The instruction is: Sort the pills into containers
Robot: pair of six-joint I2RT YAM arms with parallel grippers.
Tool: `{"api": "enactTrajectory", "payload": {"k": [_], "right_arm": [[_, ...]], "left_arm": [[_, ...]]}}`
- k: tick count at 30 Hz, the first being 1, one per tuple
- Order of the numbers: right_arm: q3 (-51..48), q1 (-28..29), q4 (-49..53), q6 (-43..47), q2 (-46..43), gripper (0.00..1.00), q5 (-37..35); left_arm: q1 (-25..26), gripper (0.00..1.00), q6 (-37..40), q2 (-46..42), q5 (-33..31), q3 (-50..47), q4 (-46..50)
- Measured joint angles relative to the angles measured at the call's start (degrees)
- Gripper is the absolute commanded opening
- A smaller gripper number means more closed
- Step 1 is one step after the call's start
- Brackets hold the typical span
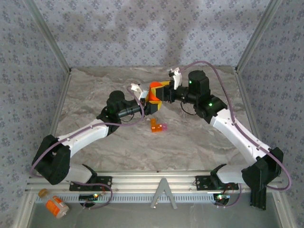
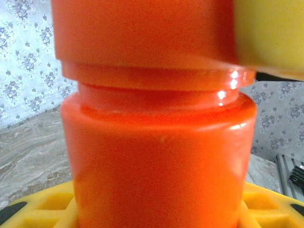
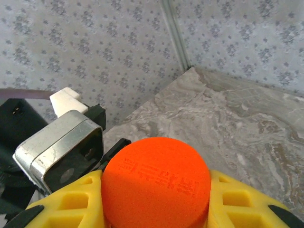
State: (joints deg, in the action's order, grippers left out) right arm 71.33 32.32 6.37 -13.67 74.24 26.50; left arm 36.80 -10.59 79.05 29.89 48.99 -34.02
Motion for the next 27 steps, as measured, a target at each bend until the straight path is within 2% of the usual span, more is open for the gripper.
{"api": "enactTrajectory", "payload": {"k": [12, 22, 27], "right_arm": [[-0.02, 5.11, -3.32, -5.01, 1.57, 0.10, -13.51], [2.86, 6.47, -1.81, -6.40, 4.35, 0.10, -20.46], [3.08, 6.45, -0.79, -6.36, 4.22, 0.19, -20.74]], "left_arm": [[0.07, 0.00, -0.44, 0.20, -5.90, 0.04, 0.42], [0.83, 0.00, 0.33, 1.75, -10.88, 3.30, 4.98], [1.11, 0.00, 0.72, 1.75, -11.32, 3.82, 6.43]]}}
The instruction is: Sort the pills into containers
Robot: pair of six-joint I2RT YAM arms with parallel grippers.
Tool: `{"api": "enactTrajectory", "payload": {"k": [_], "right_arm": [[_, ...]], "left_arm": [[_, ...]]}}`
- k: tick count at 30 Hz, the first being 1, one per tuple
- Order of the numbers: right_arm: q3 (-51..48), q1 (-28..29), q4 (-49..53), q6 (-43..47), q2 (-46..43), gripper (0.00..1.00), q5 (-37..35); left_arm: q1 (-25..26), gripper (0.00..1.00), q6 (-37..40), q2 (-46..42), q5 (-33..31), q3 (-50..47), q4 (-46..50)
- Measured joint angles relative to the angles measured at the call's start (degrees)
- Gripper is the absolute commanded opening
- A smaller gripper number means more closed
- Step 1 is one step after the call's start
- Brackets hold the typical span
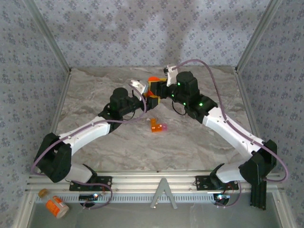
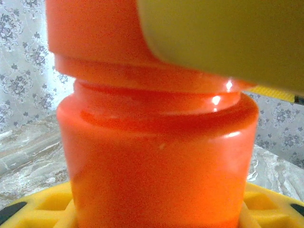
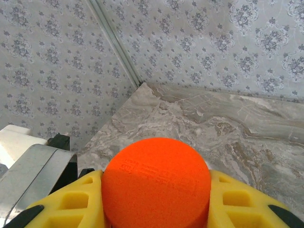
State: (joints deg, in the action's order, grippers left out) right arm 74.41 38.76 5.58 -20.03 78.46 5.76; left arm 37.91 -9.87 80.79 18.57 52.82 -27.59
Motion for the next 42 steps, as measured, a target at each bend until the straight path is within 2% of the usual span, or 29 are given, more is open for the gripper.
{"api": "enactTrajectory", "payload": {"k": [7, 16, 22, 27, 31, 37, 42], "right_arm": [[0.02, -1.60, 2.21, 0.15, -1.38, 0.37, 2.73], [0.90, -4.42, 5.99, 0.44, -3.32, 0.69, 8.28], [0.24, -6.97, 8.98, -0.42, -5.09, 0.83, 11.74], [-1.42, -9.75, 9.49, -1.03, -8.81, 0.86, 15.17], [-1.49, -13.18, 10.12, -1.03, -12.00, 0.87, 18.14], [1.77, -20.98, 12.57, -1.20, -10.99, 0.88, 28.37], [6.29, -22.12, 12.90, -1.40, -5.09, 0.89, 36.96]], "left_arm": [[0.57, 0.00, 0.44, 0.00, 0.17, 0.42, 0.63], [1.03, 0.00, 0.96, 0.02, 1.07, 1.86, -0.57], [0.22, 0.00, 0.76, 0.04, 0.20, 2.56, -4.24], [-0.22, 0.00, 0.55, 0.04, 0.57, 2.56, -5.66], [-1.79, 0.00, 0.15, 0.07, 4.04, 2.54, -5.68], [-4.96, 0.00, -0.72, 0.85, 14.67, 1.75, -7.13], [-5.73, 0.00, -2.23, 1.97, 24.04, 1.57, -6.99]]}}
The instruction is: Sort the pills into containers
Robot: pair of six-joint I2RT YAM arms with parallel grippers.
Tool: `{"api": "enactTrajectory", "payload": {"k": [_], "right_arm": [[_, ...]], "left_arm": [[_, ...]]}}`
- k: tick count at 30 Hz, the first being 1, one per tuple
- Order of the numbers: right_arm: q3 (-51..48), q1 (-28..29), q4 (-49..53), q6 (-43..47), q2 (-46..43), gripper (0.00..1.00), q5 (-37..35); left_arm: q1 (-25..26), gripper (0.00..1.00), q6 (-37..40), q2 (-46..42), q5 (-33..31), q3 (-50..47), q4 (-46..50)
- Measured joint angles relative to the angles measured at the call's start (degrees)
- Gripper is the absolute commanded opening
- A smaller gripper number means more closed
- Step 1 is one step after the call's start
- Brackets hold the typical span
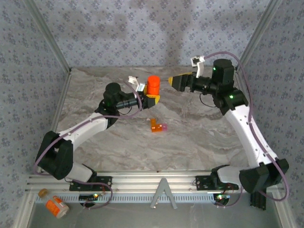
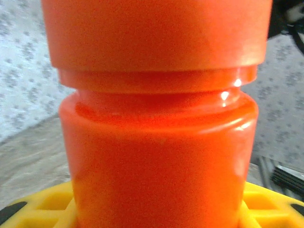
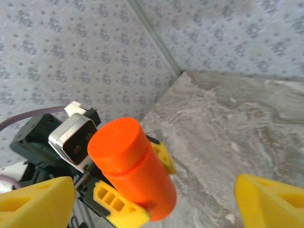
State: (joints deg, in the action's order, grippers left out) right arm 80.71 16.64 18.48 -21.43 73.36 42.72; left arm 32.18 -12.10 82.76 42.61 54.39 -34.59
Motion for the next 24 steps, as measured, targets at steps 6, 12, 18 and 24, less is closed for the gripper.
{"api": "enactTrajectory", "payload": {"k": [6, 12, 18, 24], "right_arm": [[2.45, 1.86, 0.28, 0.07, 3.48, 0.89, 4.13], [4.72, 5.11, 2.95, 2.23, 6.14, 0.88, 4.52], [5.86, 7.41, 6.25, 4.66, 8.48, 0.86, 3.54], [6.25, 8.28, 7.74, 6.19, 9.09, 0.80, 2.86]], "left_arm": [[0.07, 0.00, -1.11, 2.16, 6.95, 0.46, 0.68], [0.07, 0.00, -1.55, 3.08, 9.55, 1.25, 1.60], [0.07, 0.00, -2.05, 3.28, 10.64, 2.23, 1.55], [0.07, 0.00, -2.19, 3.30, 10.78, 2.36, 1.57]]}}
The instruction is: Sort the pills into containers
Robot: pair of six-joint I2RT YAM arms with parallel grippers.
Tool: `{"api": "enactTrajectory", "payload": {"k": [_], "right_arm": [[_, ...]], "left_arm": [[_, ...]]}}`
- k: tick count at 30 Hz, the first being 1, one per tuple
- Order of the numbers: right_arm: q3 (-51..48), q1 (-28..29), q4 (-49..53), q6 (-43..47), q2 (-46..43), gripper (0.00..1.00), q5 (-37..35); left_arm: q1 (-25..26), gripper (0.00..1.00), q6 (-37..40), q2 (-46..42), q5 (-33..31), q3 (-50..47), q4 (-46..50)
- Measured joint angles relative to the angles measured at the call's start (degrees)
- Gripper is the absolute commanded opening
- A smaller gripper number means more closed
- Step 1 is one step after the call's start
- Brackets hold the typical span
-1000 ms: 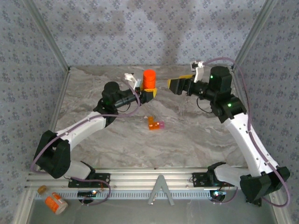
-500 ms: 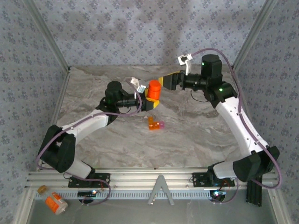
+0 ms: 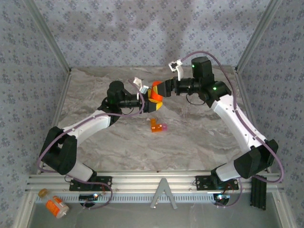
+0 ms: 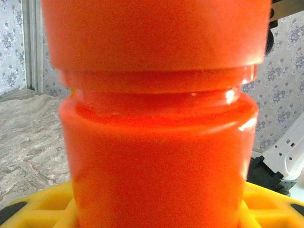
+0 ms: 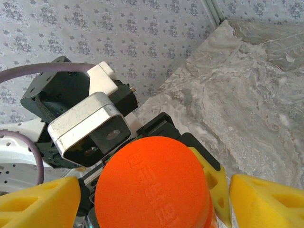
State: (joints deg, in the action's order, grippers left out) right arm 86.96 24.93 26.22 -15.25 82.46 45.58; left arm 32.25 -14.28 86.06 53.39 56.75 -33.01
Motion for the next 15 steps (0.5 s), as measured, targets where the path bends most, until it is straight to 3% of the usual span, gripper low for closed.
{"api": "enactTrajectory", "payload": {"k": [15], "right_arm": [[0.07, 0.35, 0.61, 0.33, 0.00, 0.72, -0.81]], "left_arm": [[0.02, 0.00, -0.35, 0.76, 0.04, 0.57, 0.00]]}}
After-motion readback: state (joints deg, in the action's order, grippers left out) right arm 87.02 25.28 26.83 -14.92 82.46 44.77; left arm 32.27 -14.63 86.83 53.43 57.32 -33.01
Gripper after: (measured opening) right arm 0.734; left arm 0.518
